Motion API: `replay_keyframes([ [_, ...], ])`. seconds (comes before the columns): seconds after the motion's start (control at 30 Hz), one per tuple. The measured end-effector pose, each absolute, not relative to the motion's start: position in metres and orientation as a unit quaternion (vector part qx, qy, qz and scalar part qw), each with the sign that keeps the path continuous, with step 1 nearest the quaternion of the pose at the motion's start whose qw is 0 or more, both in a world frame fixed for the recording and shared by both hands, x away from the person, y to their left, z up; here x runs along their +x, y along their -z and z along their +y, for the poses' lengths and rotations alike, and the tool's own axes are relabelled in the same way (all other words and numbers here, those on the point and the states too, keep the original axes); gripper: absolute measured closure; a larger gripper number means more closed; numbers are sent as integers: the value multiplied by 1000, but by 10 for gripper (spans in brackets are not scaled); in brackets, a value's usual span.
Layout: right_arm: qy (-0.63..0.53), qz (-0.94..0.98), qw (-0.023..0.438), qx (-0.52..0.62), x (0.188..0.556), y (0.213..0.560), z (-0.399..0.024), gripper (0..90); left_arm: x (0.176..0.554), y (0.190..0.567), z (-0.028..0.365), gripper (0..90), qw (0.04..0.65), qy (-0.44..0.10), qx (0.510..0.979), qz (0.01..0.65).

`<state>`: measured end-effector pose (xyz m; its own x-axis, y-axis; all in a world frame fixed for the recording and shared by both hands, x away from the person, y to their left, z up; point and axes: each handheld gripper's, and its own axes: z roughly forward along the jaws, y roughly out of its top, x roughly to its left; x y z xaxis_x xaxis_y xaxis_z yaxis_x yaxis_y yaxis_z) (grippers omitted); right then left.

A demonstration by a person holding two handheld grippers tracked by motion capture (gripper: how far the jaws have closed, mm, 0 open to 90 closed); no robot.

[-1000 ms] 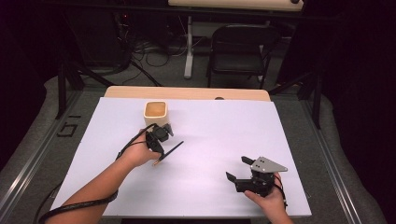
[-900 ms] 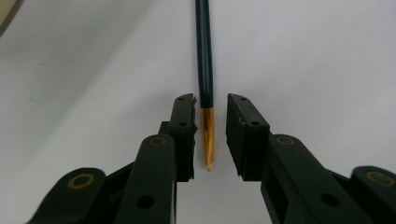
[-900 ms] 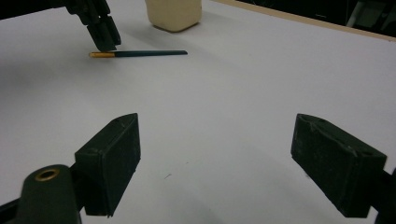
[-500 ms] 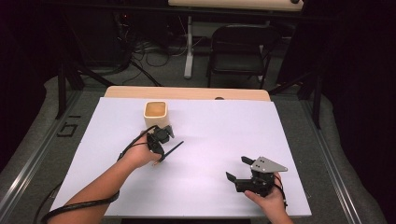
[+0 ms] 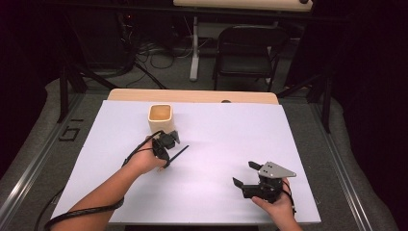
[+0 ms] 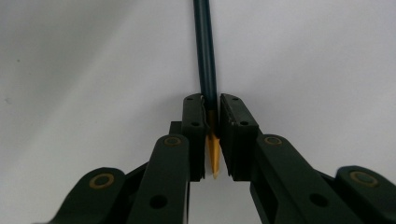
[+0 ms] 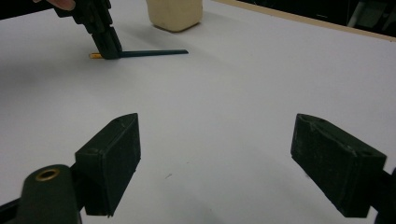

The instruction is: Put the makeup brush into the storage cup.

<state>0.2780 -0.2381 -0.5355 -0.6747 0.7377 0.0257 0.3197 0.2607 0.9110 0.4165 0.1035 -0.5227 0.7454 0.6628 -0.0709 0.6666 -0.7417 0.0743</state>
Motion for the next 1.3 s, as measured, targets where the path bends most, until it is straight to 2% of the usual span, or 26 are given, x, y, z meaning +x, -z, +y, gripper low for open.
replay_keyframes([
  [0.23,-499,767,208,345,278,535,-238,158,416,523,104,830,46,17,933,356],
  [1.3,-500,767,208,344,278,535,-238,158,416,523,101,833,34,15,935,352],
])
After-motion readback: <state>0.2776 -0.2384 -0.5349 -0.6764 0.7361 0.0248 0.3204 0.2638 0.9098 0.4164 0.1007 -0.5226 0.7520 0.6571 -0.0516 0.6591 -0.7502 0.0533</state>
